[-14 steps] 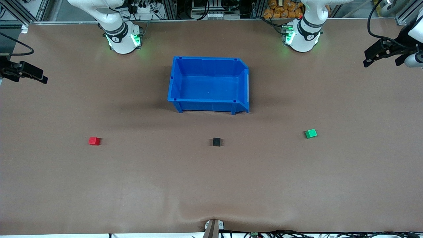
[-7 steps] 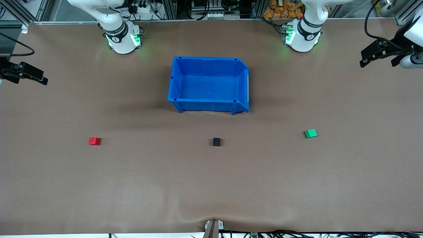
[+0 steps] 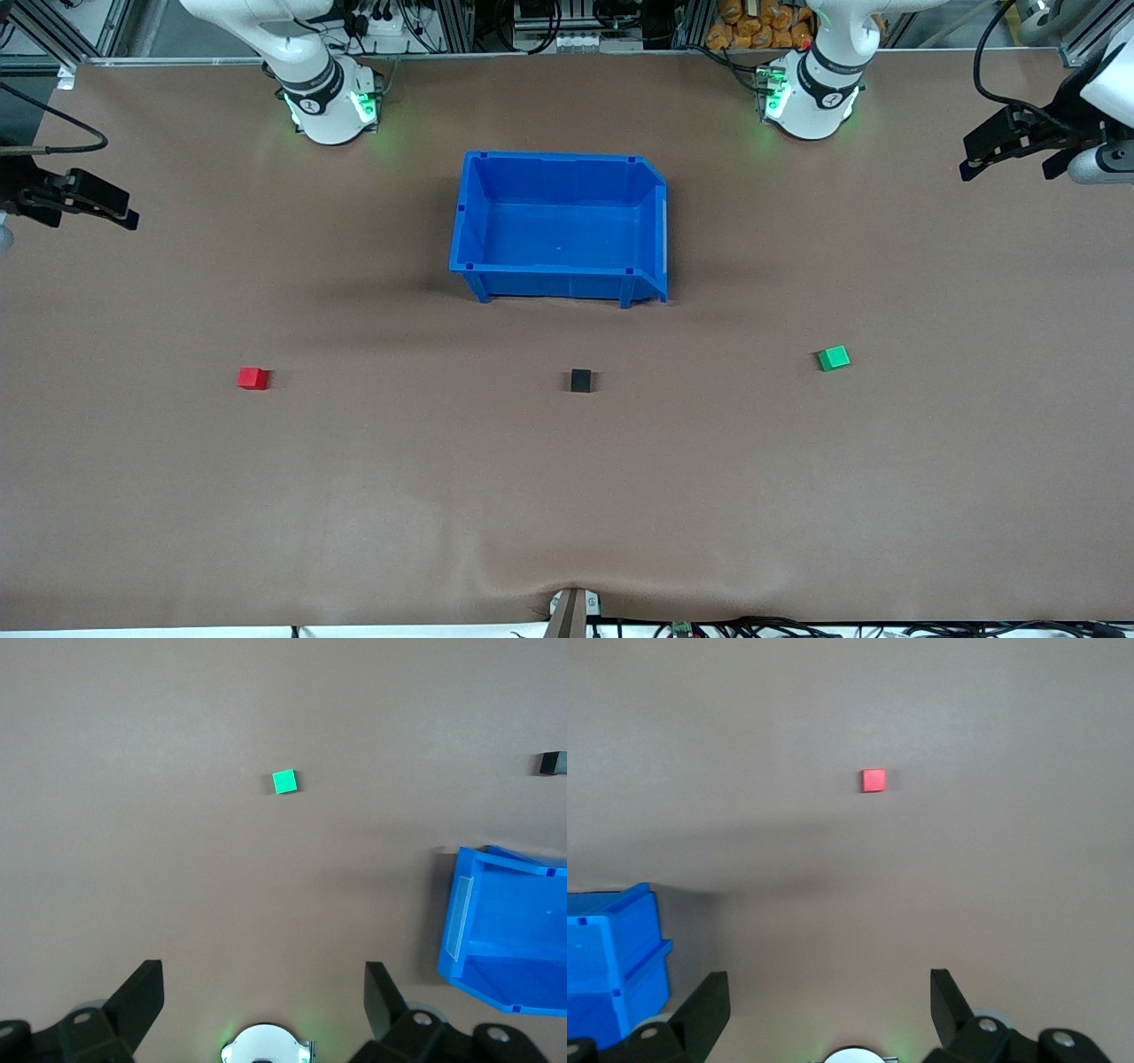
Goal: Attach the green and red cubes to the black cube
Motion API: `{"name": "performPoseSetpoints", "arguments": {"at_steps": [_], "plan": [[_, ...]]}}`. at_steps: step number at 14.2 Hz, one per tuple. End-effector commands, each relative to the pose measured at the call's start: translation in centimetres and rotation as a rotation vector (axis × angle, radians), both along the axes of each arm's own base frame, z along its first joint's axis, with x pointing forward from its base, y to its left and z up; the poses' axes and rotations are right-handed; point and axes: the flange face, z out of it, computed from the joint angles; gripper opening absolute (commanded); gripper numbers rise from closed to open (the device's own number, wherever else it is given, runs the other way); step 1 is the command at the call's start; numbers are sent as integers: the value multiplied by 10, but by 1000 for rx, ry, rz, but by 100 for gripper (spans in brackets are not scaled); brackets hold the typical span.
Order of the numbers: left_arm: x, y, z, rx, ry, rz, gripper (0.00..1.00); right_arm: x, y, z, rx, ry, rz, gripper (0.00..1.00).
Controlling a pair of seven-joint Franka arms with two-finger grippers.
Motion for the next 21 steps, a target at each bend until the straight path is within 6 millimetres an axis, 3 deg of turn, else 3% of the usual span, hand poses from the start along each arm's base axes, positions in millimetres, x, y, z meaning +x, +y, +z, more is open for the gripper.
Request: {"name": "performPoseSetpoints", "arguments": {"at_steps": [1, 9, 12, 16, 21], "plan": [[0, -4, 2, -13, 9, 2, 100, 8, 0, -4, -12, -22, -1, 100], [1, -4, -10, -2, 36, 2, 100, 22, 9, -25, -20, -5, 16, 100], [2, -1, -33, 7, 74, 22, 100, 36, 3, -33, -27, -51, 10, 100], [10, 1, -61, 12, 117, 28, 100, 44, 10, -42, -28, -57, 23, 100], [20, 0, -120, 10, 109, 36, 100, 43, 9, -41, -26, -55, 21, 100]]}}
